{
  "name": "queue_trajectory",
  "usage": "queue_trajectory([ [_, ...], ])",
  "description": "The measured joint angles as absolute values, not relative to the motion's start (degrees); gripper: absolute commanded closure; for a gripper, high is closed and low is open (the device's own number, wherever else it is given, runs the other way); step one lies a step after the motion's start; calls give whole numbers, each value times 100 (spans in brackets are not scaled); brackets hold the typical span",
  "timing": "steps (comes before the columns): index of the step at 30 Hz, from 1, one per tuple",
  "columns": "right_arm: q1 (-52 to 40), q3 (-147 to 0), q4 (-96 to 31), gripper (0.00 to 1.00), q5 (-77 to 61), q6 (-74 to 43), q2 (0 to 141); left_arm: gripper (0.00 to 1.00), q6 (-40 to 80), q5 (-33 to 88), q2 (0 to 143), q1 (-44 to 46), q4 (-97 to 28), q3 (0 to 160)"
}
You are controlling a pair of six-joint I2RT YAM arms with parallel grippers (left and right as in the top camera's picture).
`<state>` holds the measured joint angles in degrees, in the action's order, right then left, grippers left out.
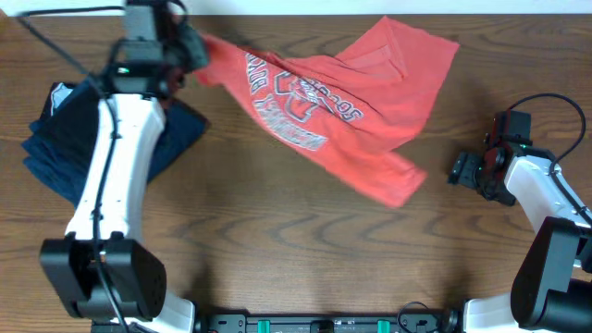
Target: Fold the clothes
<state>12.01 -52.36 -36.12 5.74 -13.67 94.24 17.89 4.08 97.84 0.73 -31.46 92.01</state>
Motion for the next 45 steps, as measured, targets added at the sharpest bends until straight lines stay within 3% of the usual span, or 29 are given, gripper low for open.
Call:
queue_trajectory([
  [7, 1201, -5236, -3662, 9, 576, -1367, 9424, 2, 1905, 838, 9776, 307, -4930, 8976],
  [11, 1201, -5236, -3669, 9, 576, -1367, 9424, 0, 2198, 1267, 9778, 845, -5037, 8340],
  [19, 1201, -5234, -3719, 9, 572, -1367, 9424, 24, 3275, 1647, 9813, 2224, -2908, 6482],
  [26, 1201, -5234, -3736, 9, 572, -1367, 9424, 24, 3986, 1765, 9870, 3214, -840, 5629],
  [36, 1201, -5234, -3767, 8, 572, -1367, 9424, 24, 5162, 1780, 10558, 3854, -368, 5647],
  [37, 1201, -5234, -3767, 8, 574, -1367, 9424, 27, 5271, 1772, 10584, 3876, -322, 5653],
  [38, 1201, -5234, -3767, 8, 572, -1367, 9424, 43, 5382, 1785, 10628, 3905, -224, 5658],
  [39, 1201, -5234, -3771, 8, 572, -1367, 9424, 63, 5476, 1765, 10669, 3944, -95, 5662],
  [40, 1201, -5234, -3771, 8, 572, -1367, 9424, 89, 5548, 1769, 10744, 3968, 14, 5660],
  [41, 1201, -5234, -3774, 8, 574, -1367, 9424, 95, 5601, 1765, 10831, 4001, 130, 5662],
  [45, 1201, -5234, -3778, 8, 569, -1367, 9424, 94, 5699, 1813, 10973, 4021, 43, 5662],
])
